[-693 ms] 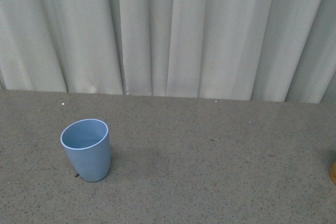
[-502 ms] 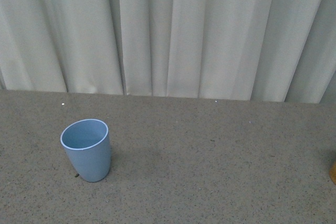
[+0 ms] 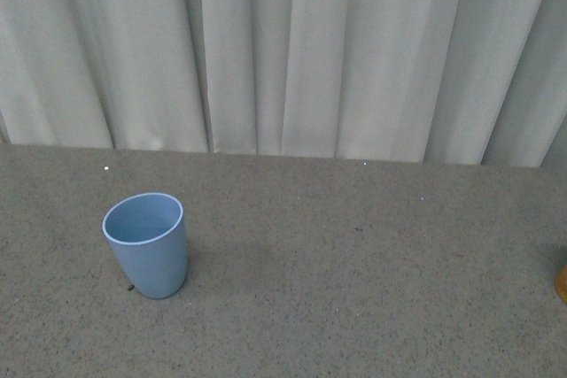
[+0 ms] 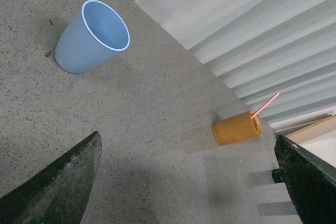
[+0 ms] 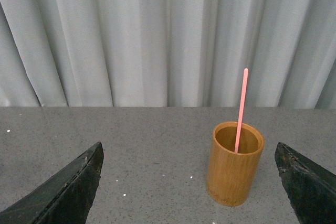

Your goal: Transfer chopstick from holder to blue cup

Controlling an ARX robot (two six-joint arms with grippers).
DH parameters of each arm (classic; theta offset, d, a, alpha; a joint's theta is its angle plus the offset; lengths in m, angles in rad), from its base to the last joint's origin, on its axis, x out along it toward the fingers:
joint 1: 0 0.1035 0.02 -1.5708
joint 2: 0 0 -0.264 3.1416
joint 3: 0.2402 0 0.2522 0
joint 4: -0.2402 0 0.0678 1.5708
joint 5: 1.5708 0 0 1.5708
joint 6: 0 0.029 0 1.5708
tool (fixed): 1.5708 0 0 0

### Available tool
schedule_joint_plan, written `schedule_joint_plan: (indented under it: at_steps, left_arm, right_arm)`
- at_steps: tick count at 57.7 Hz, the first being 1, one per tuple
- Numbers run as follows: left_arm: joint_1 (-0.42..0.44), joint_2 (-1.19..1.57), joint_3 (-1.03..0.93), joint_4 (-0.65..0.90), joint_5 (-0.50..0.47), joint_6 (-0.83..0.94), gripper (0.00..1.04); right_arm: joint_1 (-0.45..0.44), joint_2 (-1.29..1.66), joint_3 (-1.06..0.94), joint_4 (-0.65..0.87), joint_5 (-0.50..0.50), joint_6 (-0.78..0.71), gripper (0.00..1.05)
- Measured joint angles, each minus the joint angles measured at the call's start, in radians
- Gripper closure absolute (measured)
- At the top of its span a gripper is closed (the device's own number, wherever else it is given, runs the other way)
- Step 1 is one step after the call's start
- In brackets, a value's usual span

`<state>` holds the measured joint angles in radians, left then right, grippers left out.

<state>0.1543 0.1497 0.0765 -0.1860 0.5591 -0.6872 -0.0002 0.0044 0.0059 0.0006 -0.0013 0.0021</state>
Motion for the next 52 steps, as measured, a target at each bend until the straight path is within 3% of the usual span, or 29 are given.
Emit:
schedule_joint_plan:
  at_steps: [52]
  left_arm:
    - [0.000, 0.000, 0.000, 0.000, 0.000, 0.000, 0.07]
  right_arm:
    - [0.000, 0.000, 0.000, 0.000, 0.000, 0.000, 0.09]
